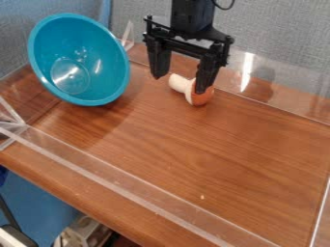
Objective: Put the mushroom in the blue bowl
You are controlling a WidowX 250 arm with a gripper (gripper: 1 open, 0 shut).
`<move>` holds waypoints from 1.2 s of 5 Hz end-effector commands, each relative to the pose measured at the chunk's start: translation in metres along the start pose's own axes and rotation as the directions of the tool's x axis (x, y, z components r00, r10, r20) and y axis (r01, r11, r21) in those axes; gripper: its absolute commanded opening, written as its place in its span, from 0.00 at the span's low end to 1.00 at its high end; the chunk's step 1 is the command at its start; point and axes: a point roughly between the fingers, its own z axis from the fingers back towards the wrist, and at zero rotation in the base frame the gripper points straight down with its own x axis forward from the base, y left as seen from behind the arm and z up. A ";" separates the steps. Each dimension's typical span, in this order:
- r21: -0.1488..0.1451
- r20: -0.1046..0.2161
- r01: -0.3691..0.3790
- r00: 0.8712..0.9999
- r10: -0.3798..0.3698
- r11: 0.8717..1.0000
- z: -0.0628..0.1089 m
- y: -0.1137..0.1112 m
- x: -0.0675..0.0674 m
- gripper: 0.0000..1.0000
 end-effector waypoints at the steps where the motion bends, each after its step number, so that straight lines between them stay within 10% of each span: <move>1: 0.002 0.009 0.008 1.000 -0.008 1.000 -0.016 0.004 0.016 1.00; 6: 0.003 0.038 -0.121 0.992 0.121 0.993 -0.040 0.044 0.090 1.00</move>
